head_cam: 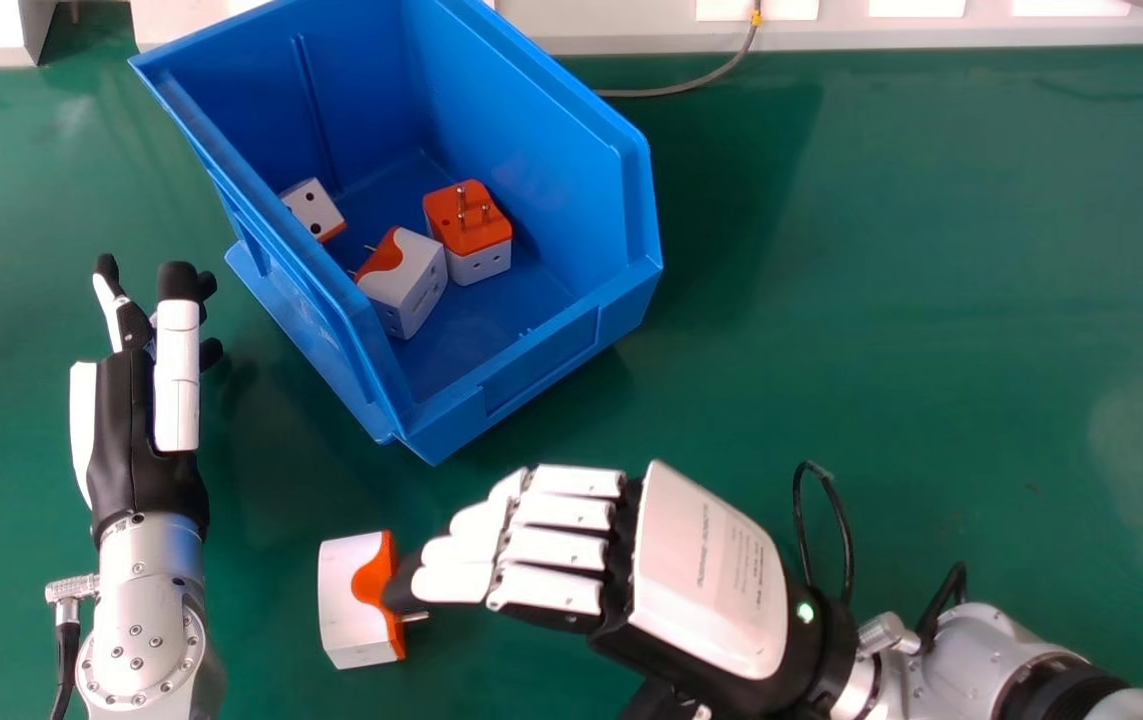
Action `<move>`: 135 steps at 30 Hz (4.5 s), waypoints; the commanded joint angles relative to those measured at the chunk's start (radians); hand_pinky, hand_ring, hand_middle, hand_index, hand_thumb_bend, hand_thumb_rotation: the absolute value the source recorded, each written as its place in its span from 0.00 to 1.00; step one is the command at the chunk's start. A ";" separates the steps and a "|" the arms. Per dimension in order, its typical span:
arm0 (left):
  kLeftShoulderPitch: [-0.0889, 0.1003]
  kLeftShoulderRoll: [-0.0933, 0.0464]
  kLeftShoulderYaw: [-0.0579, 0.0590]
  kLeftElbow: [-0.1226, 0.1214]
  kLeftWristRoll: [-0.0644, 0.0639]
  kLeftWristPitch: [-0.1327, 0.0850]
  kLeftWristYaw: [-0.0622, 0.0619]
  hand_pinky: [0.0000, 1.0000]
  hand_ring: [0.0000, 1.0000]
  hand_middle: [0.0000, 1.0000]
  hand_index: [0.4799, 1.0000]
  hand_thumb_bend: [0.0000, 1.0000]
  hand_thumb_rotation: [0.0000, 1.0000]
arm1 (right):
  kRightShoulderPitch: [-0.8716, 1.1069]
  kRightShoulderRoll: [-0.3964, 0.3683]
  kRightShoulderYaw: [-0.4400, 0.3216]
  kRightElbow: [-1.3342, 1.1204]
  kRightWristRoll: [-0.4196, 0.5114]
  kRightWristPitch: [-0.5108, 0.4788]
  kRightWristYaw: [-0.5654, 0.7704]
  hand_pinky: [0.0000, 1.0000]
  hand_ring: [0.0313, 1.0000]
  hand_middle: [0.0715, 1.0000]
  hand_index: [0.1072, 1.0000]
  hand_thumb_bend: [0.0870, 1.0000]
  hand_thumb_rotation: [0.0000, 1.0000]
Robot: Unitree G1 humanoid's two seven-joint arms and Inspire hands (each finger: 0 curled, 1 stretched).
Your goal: Pick all objects and put in blue box
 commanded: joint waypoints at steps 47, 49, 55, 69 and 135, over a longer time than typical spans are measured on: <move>-0.029 -0.025 -0.013 -0.016 0.011 0.024 0.026 0.86 0.90 0.87 0.88 0.95 1.00 | 0.288 0.101 -0.315 -0.707 0.526 0.600 1.542 0.67 0.83 0.85 0.86 0.82 0.46; -0.028 -0.026 -0.014 -0.020 0.012 0.025 0.028 0.86 0.90 0.87 0.88 0.95 1.00 | 0.317 0.115 -0.311 -0.740 0.517 0.642 1.555 0.67 0.83 0.85 0.86 0.82 0.44; -0.024 -0.031 -0.017 -0.028 0.014 0.025 0.030 0.86 0.90 0.87 0.88 0.95 1.00 | 0.360 0.120 -0.292 -0.780 0.502 0.692 1.577 0.68 0.81 0.85 0.85 0.82 0.41; -0.011 -0.033 -0.017 -0.061 0.014 0.042 0.032 0.86 0.90 0.86 0.88 0.96 1.00 | 0.386 0.146 -0.268 -0.812 0.500 0.750 1.609 0.69 0.82 0.86 0.85 0.81 0.39; -0.006 -0.027 -0.012 -0.072 0.009 0.054 0.019 0.85 0.89 0.86 0.88 0.96 1.00 | 0.415 0.277 -0.256 -0.567 0.551 0.472 1.138 0.39 0.50 0.53 0.45 0.48 0.02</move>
